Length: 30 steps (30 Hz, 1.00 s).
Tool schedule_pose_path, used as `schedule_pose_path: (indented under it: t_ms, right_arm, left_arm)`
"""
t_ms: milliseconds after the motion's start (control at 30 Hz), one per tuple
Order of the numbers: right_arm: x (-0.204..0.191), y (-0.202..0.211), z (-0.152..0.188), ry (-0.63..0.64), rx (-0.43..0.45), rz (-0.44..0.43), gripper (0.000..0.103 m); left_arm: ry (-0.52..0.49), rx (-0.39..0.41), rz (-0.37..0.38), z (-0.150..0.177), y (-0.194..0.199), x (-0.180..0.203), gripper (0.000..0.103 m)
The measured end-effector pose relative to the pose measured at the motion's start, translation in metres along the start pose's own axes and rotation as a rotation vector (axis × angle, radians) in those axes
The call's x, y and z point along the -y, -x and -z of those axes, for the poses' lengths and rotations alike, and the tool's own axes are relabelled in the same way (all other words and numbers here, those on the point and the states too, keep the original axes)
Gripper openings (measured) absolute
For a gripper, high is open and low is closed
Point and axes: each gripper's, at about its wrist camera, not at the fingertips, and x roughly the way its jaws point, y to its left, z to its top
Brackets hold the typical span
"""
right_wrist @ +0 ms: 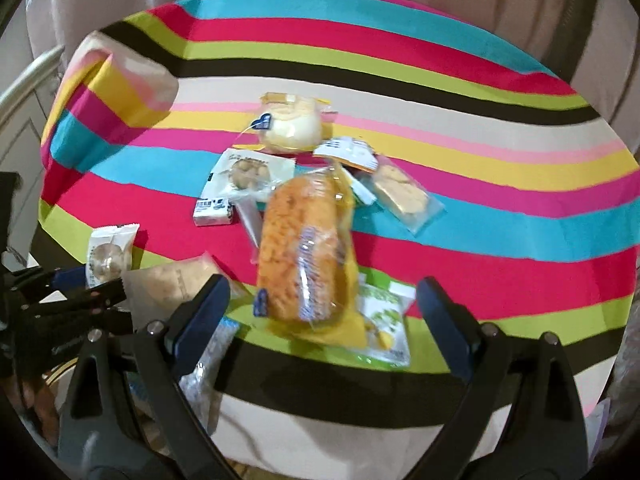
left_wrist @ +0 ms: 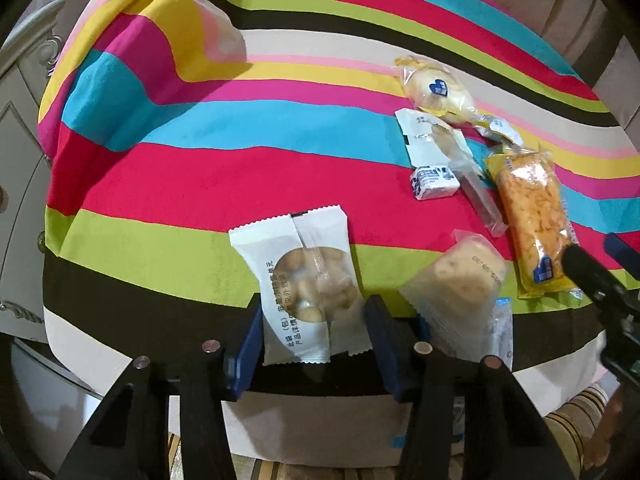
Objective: Organize snacks
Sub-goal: 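Grasp the white cookie pack with the left tool while the right tool grasps a yellow bread loaf, then carry both packs to the white bin and release them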
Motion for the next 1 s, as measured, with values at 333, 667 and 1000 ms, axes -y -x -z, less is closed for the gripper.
schedule_pose_path:
  t_ms: [333,667,1000]
  right_arm:
    - [-0.017,-0.029,-0.009,0.057,-0.036,0.040,0.090]
    - [-0.006,-0.028,-0.004,0.012,-0.027,-0.022,0.054]
    - [0.018,0.008,0.005,-0.066,0.050,-0.052,0.053]
  left_arm:
    - [0.028,0.051,-0.003,0.004,0.013,-0.008,0.039]
    - [-0.003,0.127,-0.072,0.001,0.032,0.000,0.038]
    - [-0.056,0.190,-0.100,-0.005,0.055,0.015,0.038]
